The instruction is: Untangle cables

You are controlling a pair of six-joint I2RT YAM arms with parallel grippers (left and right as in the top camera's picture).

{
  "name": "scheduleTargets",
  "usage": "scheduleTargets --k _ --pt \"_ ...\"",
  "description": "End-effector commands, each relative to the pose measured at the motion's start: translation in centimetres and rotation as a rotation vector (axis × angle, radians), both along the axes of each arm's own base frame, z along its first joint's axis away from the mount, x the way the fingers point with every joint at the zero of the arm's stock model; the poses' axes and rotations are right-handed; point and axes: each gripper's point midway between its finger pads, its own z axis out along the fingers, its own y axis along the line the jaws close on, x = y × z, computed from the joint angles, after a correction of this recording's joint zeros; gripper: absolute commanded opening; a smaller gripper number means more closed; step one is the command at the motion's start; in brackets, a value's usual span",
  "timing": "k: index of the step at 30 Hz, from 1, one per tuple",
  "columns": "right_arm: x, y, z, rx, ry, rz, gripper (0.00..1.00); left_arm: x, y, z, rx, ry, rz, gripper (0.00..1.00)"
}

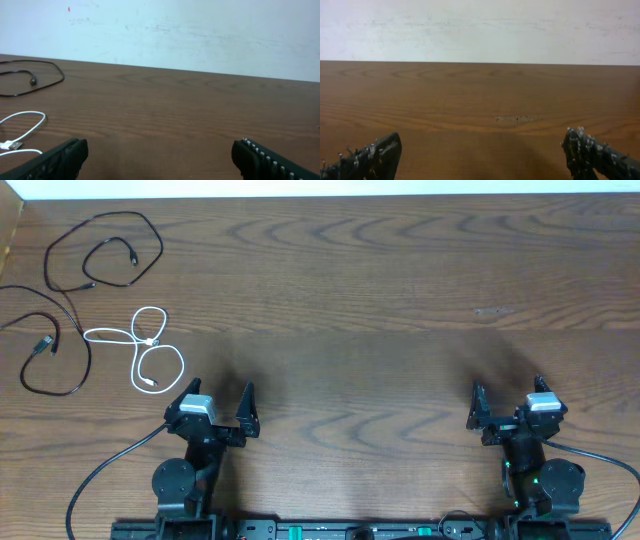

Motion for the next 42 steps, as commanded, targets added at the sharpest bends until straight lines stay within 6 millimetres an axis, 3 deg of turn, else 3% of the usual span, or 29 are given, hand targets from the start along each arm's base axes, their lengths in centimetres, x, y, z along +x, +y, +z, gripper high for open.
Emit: scheduleTargets --k 1,10,32,42 --pt "0.0 -0.3 0.0 0.014 0.001 -0.013 0.99 -0.1 -0.1 -1.5 -0.010 0.048 -0.006 0.97" --pt "0.0 -0.3 0.0 0.014 0.001 -0.013 0.99 -0.1 0.1 -1.7 0.050 0.048 -0.003 0.97" --pt "0.0 -0.3 0.0 0.014 0.001 -0.013 0.99 0.0 3.5 -2.3 0.105 0.074 0.189 0.97" --pt "0.0 -0.3 0.0 0.014 0.001 -0.013 0.99 0.0 3.4 -2.4 0.111 0.077 0.187 0.97"
